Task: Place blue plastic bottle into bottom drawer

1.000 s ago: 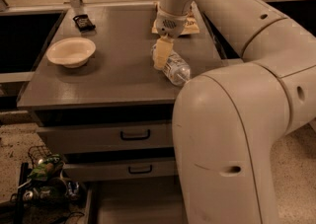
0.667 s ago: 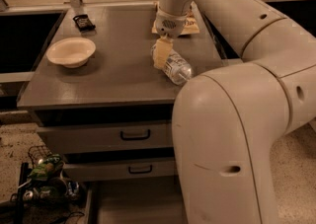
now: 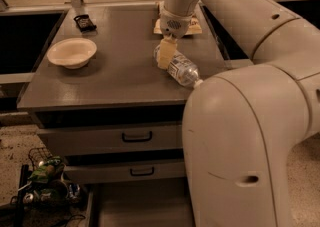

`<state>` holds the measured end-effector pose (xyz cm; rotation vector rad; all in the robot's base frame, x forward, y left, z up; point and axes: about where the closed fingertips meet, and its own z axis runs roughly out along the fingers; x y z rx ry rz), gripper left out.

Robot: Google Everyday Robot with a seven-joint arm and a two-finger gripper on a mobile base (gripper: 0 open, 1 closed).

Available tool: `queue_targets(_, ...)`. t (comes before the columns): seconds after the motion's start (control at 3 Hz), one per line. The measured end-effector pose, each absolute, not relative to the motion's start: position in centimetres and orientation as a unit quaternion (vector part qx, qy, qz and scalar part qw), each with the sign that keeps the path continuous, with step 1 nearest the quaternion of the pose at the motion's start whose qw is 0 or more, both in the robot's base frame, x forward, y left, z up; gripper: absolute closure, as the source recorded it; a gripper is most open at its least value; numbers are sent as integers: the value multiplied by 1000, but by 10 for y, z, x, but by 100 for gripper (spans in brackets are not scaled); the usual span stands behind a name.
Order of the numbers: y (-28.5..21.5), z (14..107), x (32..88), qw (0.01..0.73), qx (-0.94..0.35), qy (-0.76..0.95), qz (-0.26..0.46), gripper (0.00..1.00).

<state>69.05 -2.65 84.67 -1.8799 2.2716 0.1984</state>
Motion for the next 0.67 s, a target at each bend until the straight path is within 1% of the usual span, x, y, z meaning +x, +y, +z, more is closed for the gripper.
queue_targets(0.67, -22, 890, 656, 148, -676, 720, 53, 100)
